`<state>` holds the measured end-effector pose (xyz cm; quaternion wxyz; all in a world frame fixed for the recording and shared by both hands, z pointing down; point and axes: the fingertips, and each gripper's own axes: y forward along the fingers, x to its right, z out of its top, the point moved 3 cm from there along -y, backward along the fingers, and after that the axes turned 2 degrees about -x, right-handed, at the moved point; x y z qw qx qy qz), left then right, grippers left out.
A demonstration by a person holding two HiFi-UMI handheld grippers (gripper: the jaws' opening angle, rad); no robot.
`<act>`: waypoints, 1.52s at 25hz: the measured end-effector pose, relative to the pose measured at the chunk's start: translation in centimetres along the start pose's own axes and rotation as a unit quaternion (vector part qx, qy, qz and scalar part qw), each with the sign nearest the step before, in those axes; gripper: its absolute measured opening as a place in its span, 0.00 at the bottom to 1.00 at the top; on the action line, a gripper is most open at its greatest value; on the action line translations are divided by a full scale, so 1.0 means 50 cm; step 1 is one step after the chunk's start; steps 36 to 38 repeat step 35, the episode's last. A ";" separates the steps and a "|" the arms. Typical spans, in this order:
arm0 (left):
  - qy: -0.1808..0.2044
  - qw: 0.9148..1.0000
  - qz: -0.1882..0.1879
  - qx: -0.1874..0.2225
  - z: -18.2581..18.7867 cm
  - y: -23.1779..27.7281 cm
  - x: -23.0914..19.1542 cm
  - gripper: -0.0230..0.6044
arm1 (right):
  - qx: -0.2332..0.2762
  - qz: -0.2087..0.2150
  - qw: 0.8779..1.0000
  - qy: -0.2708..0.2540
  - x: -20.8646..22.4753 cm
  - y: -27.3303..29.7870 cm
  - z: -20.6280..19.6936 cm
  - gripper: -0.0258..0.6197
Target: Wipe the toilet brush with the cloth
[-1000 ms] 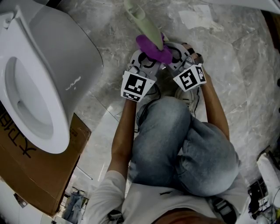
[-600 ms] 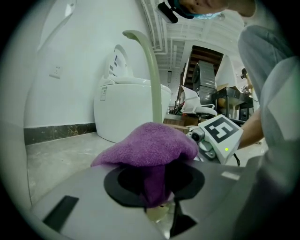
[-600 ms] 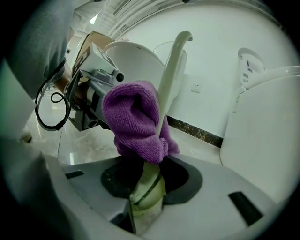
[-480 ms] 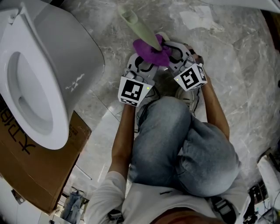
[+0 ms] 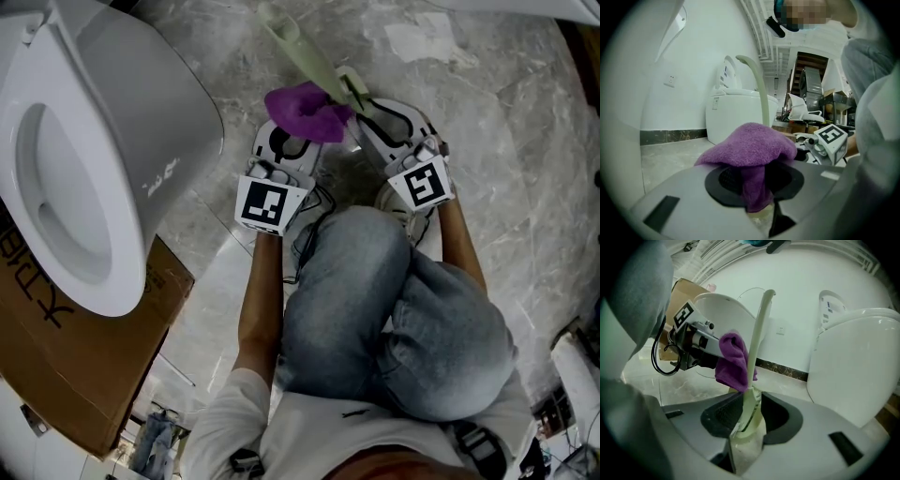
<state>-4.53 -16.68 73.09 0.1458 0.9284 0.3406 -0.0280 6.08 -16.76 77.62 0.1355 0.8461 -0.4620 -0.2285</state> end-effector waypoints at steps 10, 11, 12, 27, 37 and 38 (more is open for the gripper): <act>0.024 0.999 0.028 0.000 -0.010 -0.016 -0.013 0.17 | 0.085 -0.090 0.982 0.141 0.033 -0.083 0.060 0.03; 0.025 0.999 0.029 -0.001 -0.011 -0.017 -0.014 0.17 | 0.084 -0.090 0.981 0.149 0.032 -0.088 0.062 0.03; 0.026 0.999 0.030 -0.002 -0.012 -0.018 -0.015 0.17 | 0.084 -0.089 0.980 0.154 0.031 -0.092 0.062 0.03; 0.008 0.999 0.044 0.011 -0.004 -0.023 -0.025 0.17 | 0.081 -0.089 0.980 0.158 0.038 -0.094 0.060 0.03; 0.008 0.999 0.044 0.014 -0.001 -0.022 -0.020 0.17 | 0.077 -0.091 0.980 0.160 0.037 -0.098 0.053 0.03; 0.008 0.999 0.044 0.014 -0.001 -0.022 -0.020 0.17 | 0.077 -0.091 0.980 0.160 0.037 -0.098 0.053 0.03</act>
